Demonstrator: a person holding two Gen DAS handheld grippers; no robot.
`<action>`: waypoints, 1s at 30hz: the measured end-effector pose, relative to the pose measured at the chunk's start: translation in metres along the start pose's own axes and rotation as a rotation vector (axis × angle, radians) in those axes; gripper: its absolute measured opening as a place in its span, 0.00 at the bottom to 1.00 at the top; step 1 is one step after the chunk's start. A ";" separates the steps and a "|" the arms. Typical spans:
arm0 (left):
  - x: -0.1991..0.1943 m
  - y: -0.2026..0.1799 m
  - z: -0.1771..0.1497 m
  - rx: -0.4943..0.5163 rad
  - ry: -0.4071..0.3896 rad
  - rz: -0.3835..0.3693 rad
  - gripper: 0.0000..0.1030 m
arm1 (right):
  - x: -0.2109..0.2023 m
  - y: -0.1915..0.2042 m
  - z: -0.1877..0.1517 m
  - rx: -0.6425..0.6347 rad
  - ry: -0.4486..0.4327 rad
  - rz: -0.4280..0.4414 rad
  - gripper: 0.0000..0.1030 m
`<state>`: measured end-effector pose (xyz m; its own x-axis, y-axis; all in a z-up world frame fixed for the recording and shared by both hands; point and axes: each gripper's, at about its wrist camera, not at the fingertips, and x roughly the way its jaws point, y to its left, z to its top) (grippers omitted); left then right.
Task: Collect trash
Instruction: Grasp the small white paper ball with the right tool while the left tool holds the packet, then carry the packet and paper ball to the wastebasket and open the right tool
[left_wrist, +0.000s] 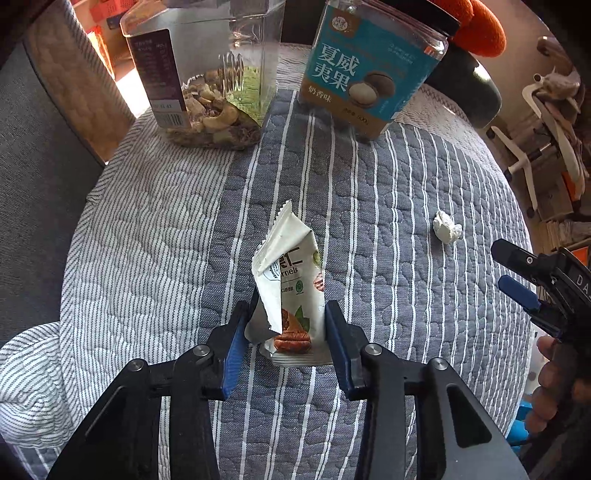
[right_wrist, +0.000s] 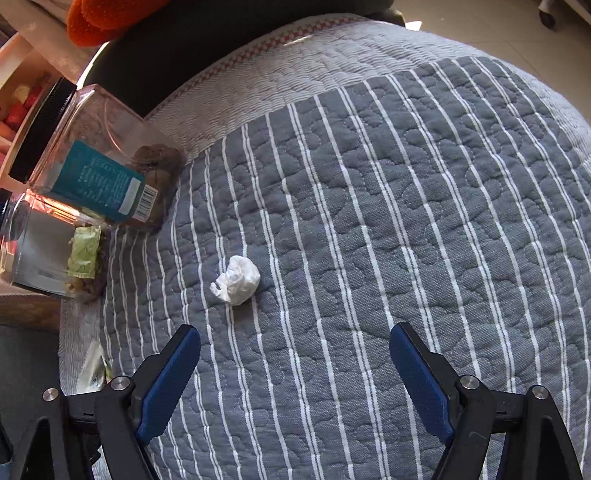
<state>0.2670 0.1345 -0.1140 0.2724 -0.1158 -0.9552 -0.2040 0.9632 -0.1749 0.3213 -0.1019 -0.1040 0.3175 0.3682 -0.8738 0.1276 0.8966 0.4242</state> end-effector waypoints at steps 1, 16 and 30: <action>-0.002 0.001 -0.001 0.008 0.001 -0.004 0.39 | 0.008 0.003 0.002 0.009 0.010 0.014 0.72; -0.012 0.010 -0.012 0.027 -0.001 -0.025 0.22 | 0.050 0.030 0.020 -0.070 0.007 0.033 0.13; -0.056 -0.024 -0.035 0.111 -0.081 -0.070 0.21 | -0.051 0.003 -0.013 -0.132 -0.037 -0.015 0.14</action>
<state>0.2241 0.1091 -0.0648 0.3586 -0.1683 -0.9182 -0.0778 0.9748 -0.2091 0.2930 -0.1150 -0.0620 0.3514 0.3469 -0.8696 0.0091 0.9275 0.3737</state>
